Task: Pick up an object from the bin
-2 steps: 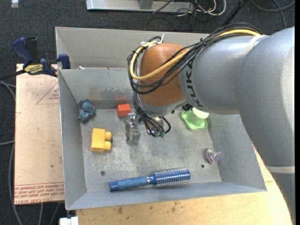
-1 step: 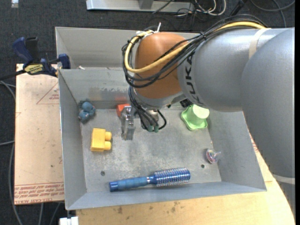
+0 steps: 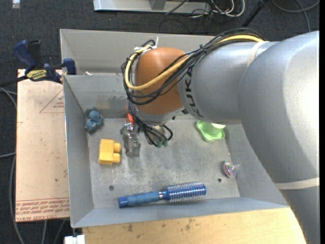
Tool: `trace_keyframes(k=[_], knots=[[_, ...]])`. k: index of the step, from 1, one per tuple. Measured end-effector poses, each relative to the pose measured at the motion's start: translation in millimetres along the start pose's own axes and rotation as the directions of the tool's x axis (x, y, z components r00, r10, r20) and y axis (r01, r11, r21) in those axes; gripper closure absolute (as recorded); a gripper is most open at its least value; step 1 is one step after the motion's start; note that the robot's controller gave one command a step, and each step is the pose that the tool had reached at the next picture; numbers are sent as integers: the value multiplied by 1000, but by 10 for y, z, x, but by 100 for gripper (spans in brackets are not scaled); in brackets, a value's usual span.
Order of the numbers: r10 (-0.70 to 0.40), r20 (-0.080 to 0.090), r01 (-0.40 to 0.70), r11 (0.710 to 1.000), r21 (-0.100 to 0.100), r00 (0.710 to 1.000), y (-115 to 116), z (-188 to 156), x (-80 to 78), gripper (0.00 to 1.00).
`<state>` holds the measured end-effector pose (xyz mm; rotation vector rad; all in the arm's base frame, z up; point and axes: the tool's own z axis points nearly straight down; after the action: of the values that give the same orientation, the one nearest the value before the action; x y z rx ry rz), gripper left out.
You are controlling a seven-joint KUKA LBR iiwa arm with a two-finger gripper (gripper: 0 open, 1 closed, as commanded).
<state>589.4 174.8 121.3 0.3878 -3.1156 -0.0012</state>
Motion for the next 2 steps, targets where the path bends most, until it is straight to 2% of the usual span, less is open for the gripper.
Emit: trace_keyframes(k=[1, 2], knots=[[169, 5, -169, 986, -1, 986, -190, 122, -178, 100], [169, 5, -169, 986, -1, 986, -188, 120, -178, 0]])
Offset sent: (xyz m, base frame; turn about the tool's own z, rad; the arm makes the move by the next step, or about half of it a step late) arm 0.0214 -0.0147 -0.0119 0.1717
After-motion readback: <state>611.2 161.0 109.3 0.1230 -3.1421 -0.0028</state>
